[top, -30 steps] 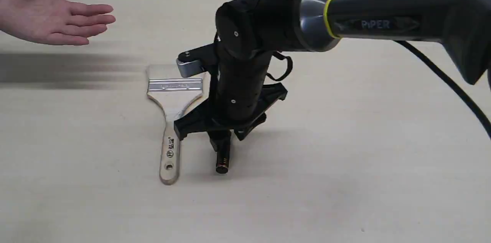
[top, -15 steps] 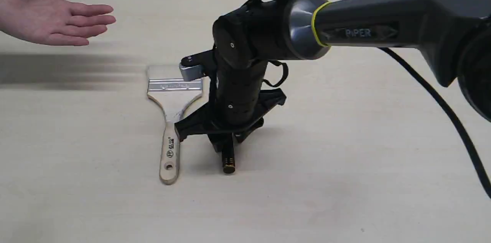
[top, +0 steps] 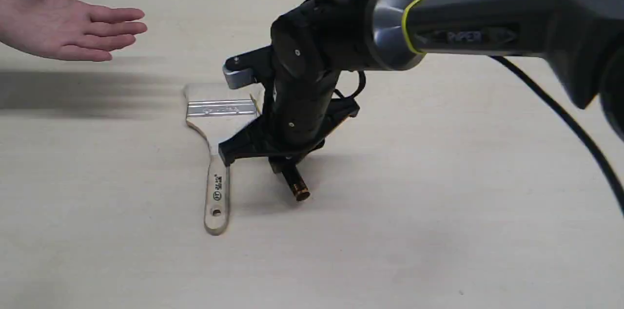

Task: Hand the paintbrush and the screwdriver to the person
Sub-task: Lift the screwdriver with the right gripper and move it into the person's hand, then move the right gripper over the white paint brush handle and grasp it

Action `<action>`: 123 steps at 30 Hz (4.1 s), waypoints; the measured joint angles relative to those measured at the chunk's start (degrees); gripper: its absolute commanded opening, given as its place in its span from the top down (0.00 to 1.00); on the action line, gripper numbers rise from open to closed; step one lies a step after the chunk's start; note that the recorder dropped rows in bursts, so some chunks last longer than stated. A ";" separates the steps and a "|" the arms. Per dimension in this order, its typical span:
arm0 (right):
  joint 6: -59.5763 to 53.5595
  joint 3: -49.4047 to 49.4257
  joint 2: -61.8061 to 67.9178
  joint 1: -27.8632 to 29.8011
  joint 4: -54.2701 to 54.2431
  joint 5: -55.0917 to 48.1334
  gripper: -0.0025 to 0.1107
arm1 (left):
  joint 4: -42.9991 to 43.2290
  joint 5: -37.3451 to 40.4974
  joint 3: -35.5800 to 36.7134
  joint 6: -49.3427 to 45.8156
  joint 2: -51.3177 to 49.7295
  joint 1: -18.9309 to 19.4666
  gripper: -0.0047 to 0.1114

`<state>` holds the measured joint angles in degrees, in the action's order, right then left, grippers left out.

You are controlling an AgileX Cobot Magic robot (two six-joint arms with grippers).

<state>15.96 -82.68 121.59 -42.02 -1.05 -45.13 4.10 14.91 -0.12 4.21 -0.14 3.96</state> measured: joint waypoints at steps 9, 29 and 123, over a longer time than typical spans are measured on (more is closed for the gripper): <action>-0.75 -1.31 -13.87 0.00 0.01 0.41 0.94 | 0.00 0.00 0.00 0.00 0.00 0.00 0.96; -11.71 -37.70 4.41 -6.18 -8.31 -4.51 0.90 | 0.00 0.00 0.00 0.00 0.00 0.00 0.96; 13.64 -24.66 14.62 -6.18 3.76 -9.69 0.48 | 0.00 0.00 0.00 0.00 0.00 0.00 0.96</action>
<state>29.60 -107.34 136.21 -48.19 2.71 -54.82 4.10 14.91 -0.12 4.21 -0.14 3.96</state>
